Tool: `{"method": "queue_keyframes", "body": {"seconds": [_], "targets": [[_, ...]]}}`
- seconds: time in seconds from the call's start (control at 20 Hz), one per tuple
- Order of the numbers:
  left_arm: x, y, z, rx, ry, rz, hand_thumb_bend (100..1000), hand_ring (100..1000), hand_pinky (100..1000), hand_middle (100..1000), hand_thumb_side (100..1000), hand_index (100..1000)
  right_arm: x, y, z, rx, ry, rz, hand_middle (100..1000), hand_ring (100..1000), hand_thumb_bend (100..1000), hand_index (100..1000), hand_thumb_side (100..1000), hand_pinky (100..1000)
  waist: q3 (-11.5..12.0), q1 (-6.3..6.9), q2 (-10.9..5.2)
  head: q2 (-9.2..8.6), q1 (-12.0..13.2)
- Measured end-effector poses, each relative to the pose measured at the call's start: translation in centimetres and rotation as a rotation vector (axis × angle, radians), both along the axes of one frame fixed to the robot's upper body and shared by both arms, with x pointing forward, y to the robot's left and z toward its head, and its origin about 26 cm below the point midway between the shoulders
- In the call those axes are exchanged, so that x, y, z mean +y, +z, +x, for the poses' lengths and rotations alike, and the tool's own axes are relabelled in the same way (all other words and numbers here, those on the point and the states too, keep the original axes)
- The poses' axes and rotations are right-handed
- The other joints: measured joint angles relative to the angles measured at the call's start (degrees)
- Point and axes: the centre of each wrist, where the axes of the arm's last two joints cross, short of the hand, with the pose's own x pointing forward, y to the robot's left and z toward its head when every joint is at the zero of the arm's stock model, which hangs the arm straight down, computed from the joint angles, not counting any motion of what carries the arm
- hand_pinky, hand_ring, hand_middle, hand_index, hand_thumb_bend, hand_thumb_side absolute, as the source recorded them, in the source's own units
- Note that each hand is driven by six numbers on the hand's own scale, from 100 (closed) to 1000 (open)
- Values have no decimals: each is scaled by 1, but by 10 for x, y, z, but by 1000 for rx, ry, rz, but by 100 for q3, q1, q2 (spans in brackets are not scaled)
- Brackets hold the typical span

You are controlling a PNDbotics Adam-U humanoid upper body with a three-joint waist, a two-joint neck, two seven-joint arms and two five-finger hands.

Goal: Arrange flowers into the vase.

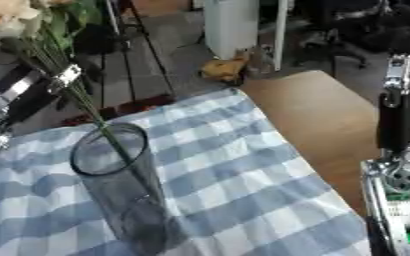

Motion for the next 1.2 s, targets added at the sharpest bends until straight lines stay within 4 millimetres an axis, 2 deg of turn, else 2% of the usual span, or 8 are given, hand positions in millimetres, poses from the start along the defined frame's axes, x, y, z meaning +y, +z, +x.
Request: {"method": "queue_keyframes", "body": {"seconds": [0.25,0.7,1.2], "targets": [[1,-1,0,0,-17,51,100,591,206,603,1000,711,0,0,0,0,0,0,528,838,100,811,778,827,-5,2,0,0,-4],[4,3,3,36,-55,202,100,695,341,701,1000,774,0,0,0,2,-2,2,526,840,100,811,778,828,-6,33,-7,0,-23],[3,7,2,62,-88,269,100,713,368,719,1000,784,0,0,0,9,-4,4,522,842,100,811,778,829,-6,59,-37,0,-23]]}}
